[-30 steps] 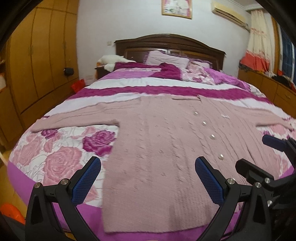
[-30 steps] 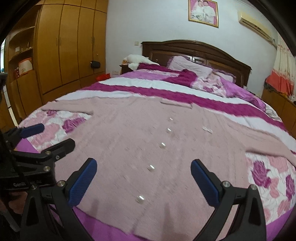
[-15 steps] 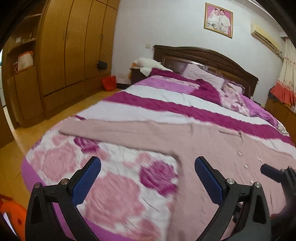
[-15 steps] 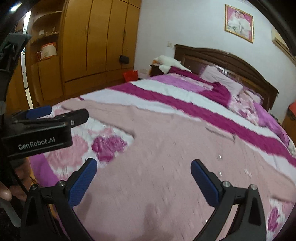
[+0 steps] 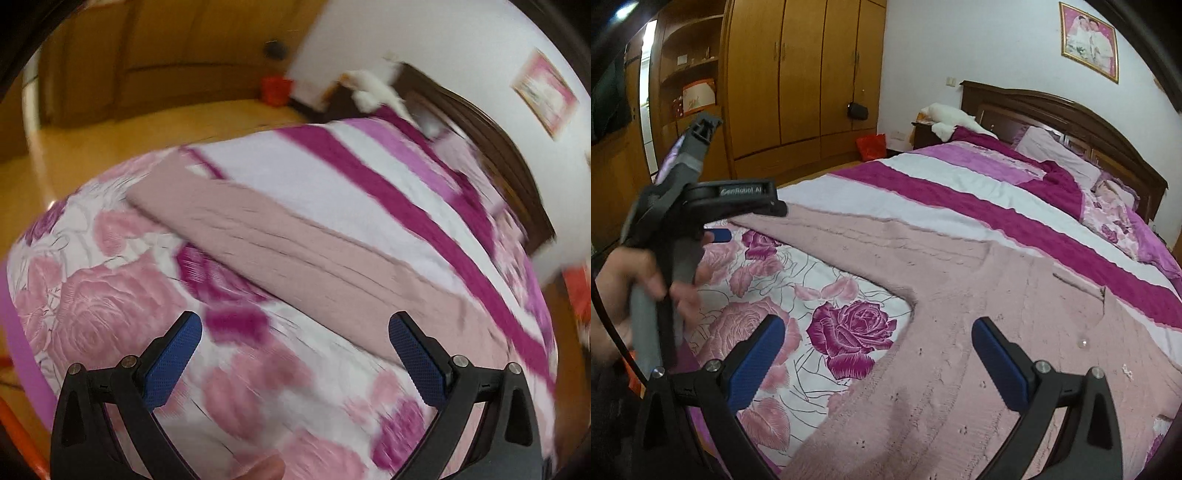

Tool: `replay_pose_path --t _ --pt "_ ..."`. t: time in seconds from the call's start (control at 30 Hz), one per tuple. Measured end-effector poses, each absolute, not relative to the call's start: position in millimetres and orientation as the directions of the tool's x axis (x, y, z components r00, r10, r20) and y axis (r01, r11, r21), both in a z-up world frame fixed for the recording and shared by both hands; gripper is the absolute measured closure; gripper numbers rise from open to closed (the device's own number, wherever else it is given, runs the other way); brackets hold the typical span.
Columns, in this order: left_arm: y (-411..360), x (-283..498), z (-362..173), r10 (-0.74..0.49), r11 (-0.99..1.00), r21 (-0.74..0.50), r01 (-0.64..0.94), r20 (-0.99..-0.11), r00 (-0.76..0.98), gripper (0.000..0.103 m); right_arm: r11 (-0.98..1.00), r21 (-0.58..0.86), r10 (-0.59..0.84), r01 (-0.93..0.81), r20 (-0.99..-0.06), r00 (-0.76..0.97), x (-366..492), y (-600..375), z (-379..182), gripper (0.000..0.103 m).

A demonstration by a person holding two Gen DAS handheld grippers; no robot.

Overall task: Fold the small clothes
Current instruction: 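Reach to the cardigan's sleeve cuff and grasp it with the left gripper, then lift the held sleeve and fold it across the cardigan body with the left gripper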

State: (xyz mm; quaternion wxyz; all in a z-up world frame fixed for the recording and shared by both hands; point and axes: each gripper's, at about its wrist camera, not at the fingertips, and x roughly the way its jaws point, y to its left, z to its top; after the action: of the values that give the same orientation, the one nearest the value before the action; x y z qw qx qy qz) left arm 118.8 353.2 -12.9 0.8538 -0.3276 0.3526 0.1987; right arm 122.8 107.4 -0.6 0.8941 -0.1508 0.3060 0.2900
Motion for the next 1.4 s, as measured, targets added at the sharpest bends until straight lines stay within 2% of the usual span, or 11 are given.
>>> replay_pose_path --t 0.07,0.17,0.27,0.43,0.7,0.83,1.07,1.13,1.17,1.2,1.4 --pt "372 118 -31 0.075 0.629 -0.466 -0.622 -0.76 0.645 0.019 0.788 -0.087 0.428 -0.609 -0.633 0.644 127 106 -6 0.0" --pt "396 112 -52 -0.027 0.51 -0.591 -0.625 -0.738 0.675 0.019 0.802 -0.051 0.423 -0.596 -0.656 0.625 140 104 -15 0.0" --pt "422 102 -68 -0.036 0.418 -0.64 -0.644 -0.72 0.693 0.019 0.817 0.002 0.427 -0.576 -0.673 0.604 153 98 -20 0.0" --pt "456 96 -89 -0.116 0.269 -0.773 -0.575 -0.619 0.777 0.019 0.832 0.036 0.437 -0.553 -0.657 0.614 162 87 -18 0.0" --pt "502 112 -89 -0.026 0.348 -0.855 -0.385 -0.419 0.908 0.019 0.817 -0.014 0.454 -0.576 -0.6 0.659 159 63 -1 0.0" --pt "513 121 -89 0.043 0.376 -0.84 -0.391 -0.405 0.913 0.02 0.835 -0.004 0.443 -0.55 -0.587 0.678 169 37 5 0.0" --pt "504 129 -84 0.099 0.472 -0.735 -0.487 -0.505 0.858 0.042 0.863 0.01 0.415 -0.505 -0.585 0.697 179 -12 -2 0.0" --pt "504 129 -83 0.135 0.472 -0.703 -0.531 -0.538 0.832 0.059 0.868 0.019 0.408 -0.495 -0.595 0.693 180 -26 -8 0.0" --pt "503 130 -85 0.155 0.462 -0.685 -0.563 -0.563 0.812 0.077 0.871 0.02 0.403 -0.491 -0.601 0.691 181 -34 -11 0.0" --pt "504 131 -87 0.167 0.45 -0.671 -0.59 -0.585 0.793 0.103 0.874 0.018 0.396 -0.486 -0.605 0.69 181 -40 -14 0.0" --pt "506 131 -101 0.172 0.446 -0.656 -0.609 -0.604 0.778 0.103 0.912 0.046 0.341 -0.408 -0.637 0.691 178 -80 -26 0.0"
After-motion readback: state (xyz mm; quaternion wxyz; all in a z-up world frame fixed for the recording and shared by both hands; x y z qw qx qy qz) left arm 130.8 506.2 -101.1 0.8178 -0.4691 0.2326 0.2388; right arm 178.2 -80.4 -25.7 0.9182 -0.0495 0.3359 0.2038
